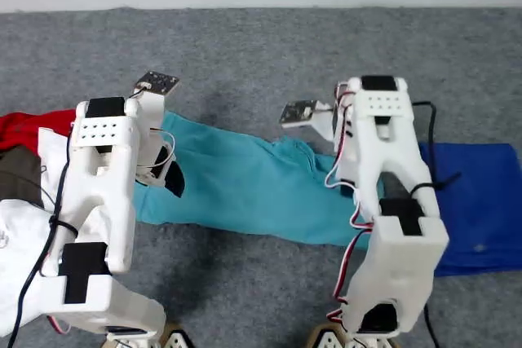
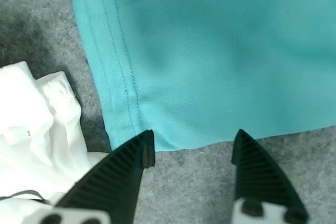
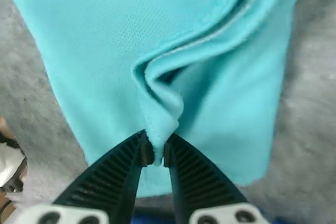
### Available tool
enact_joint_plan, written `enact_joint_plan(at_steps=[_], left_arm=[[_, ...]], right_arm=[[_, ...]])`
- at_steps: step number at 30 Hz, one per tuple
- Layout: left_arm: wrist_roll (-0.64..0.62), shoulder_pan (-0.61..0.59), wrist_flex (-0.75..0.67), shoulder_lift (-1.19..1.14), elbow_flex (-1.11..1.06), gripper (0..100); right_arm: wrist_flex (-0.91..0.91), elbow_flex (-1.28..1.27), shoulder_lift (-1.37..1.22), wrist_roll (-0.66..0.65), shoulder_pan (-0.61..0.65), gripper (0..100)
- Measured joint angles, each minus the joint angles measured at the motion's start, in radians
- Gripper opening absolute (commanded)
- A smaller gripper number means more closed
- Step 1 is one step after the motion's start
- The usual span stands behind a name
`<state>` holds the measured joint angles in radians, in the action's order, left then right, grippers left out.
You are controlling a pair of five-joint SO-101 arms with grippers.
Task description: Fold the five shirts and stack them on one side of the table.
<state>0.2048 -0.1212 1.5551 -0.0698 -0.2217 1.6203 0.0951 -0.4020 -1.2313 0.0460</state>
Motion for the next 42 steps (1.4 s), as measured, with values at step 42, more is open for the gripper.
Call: enact_joint_plan(at_steps=[42], left_arm=[[-0.31, -0.068, -0.003, -0.433, 0.427, 25]], right_arm=[[-0.354, -0.69, 0.694, 0.727, -0.066, 24.1]])
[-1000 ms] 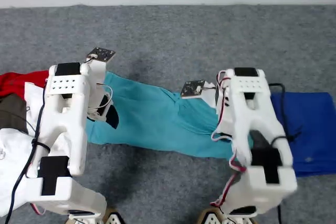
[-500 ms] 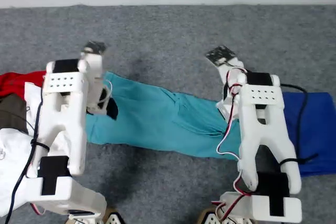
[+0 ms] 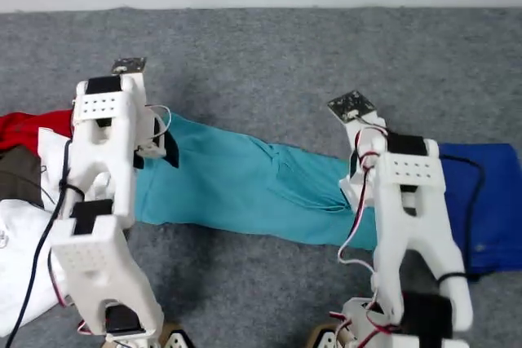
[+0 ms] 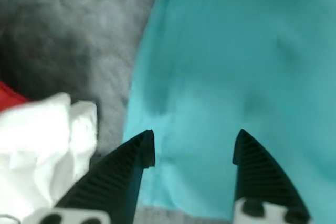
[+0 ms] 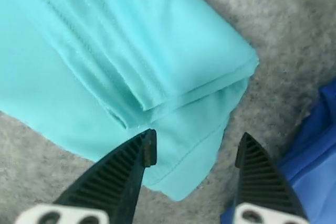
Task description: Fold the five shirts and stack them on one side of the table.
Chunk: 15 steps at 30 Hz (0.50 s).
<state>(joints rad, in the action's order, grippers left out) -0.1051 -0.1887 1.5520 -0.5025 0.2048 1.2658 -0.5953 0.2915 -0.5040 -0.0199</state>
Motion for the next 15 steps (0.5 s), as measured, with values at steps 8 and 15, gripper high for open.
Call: enact_joint_plan(at_steps=[8, 15], left_arm=[[-0.003, -0.086, 0.04, -0.19, 0.157, 25], [-0.006, -0.072, 0.052, -0.275, 0.204, 24]], right_arm=[[0.002, -0.083, 0.152, 0.0, 0.0, 24.1], [0.002, -0.087, 0.166, 0.0, 0.0, 24.1]])
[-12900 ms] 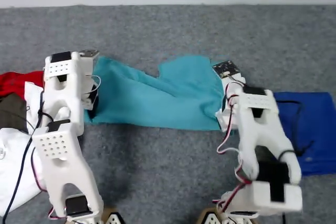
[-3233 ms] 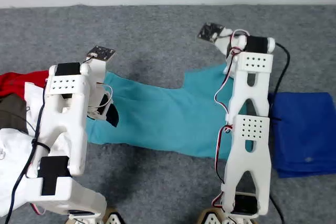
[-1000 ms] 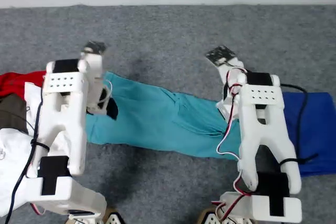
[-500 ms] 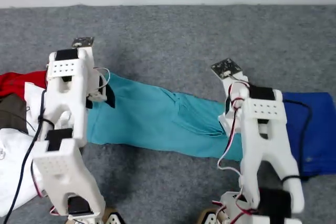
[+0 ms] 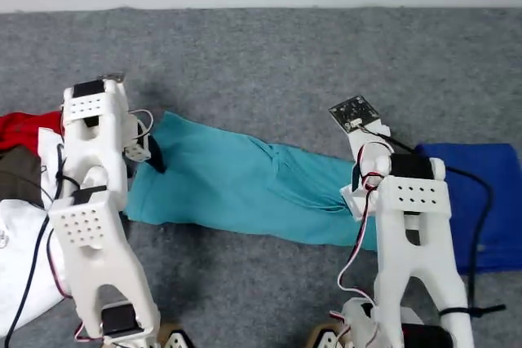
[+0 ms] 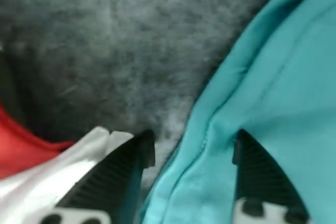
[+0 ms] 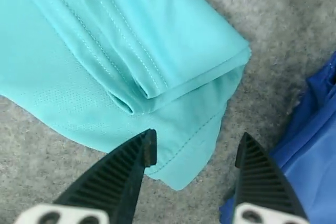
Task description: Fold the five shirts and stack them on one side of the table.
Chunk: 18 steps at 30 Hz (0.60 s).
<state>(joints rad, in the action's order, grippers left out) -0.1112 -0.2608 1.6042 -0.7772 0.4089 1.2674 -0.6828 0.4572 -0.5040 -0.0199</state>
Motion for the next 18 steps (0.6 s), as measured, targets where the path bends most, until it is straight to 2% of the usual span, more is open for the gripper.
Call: enact_joint_plan(at_steps=[2, 4, 8, 12, 18], left_arm=[[0.0, 0.018, 0.008, -0.015, 0.015, 24], [0.002, 0.032, 0.009, -0.032, 0.02, 20], [0.002, 0.058, 0.008, -0.038, 0.021, 1], [0.0, 0.103, 0.006, -0.037, 0.023, 1], [0.0, 0.107, 0.025, -0.04, 0.025, 1]], right_arm=[[0.0, 0.0, 0.003, 0.0, -0.002, 24.1], [0.0, 0.0, 0.006, 0.0, -0.003, 24.1], [0.0, 0.0, 0.006, 0.0, -0.003, 24.1], [0.0, 0.0, 0.006, 0.0, -0.003, 24.1], [0.0, 0.0, 0.006, 0.0, -0.003, 24.1]])
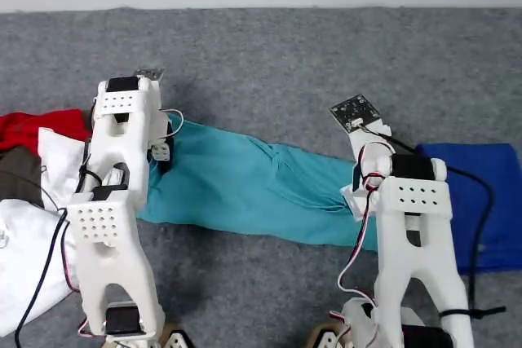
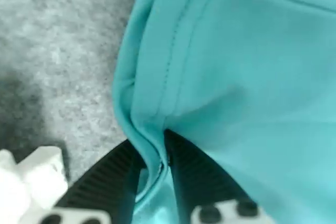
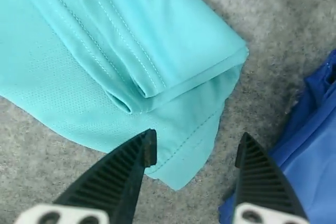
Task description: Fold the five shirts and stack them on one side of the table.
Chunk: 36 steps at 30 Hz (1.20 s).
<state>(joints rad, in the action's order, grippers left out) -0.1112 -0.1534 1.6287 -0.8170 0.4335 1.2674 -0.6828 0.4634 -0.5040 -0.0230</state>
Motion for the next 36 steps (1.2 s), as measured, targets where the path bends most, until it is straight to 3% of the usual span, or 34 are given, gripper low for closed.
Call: enact_joint_plan(at_steps=[11, 18, 26, 36], left_arm=[[-0.009, 0.031, 0.094, 0.029, 0.032, 1], [-0.009, 0.242, 0.103, 0.224, -0.026, 1], [-0.009, 0.483, 0.103, 0.313, -0.026, 1], [-0.009, 0.729, 0.104, 0.318, 0.086, 1]], right_arm=[[0.0, 0.0, 0.066, 0.0, -0.054, 24.1], [0.046, 0.0, 0.265, 0.0, -0.244, 24.1], [0.064, 0.0, 0.334, 0.0, -0.371, 24.1], [0.064, 0.0, 0.334, 0.0, -0.393, 24.0]])
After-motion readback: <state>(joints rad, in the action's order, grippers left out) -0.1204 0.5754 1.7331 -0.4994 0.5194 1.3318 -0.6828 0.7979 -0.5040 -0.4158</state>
